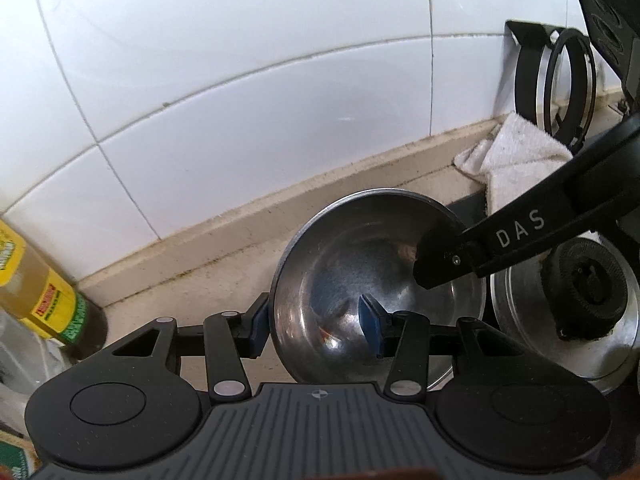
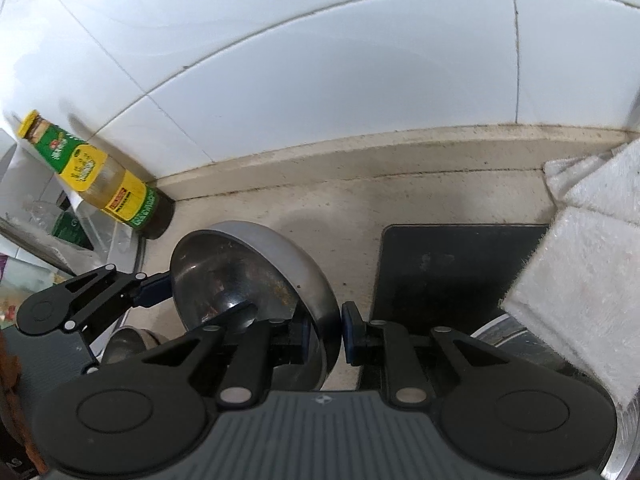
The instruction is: Organize plates and bowls
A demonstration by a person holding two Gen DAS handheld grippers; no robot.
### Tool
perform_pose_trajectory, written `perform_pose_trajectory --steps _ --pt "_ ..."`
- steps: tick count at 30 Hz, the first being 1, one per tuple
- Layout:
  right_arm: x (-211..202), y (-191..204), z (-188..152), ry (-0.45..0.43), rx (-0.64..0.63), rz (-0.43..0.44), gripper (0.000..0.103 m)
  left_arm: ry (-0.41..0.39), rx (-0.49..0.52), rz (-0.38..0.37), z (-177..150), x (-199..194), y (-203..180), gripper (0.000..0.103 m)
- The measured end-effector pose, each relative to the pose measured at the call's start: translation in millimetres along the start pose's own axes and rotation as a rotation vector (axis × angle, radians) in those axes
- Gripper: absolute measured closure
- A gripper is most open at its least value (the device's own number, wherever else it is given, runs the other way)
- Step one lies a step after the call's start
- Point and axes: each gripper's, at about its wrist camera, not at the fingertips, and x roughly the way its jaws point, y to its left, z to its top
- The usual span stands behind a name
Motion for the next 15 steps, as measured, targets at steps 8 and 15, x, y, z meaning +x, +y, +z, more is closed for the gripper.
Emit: perform_pose_trajectory --steps 8,15 --pt "-18.8 25.6 -3.9 -0.025 -0.044 0.022 0.086 -0.041 -0.021 0.03 -7.3 -34.0 9.3 0.049" --pt "-32.1 67.0 -3.4 -0.023 -0.112 0.068 0.086 -0.06 -0.068 0.075 -27.8 -72.6 32.7 0.047"
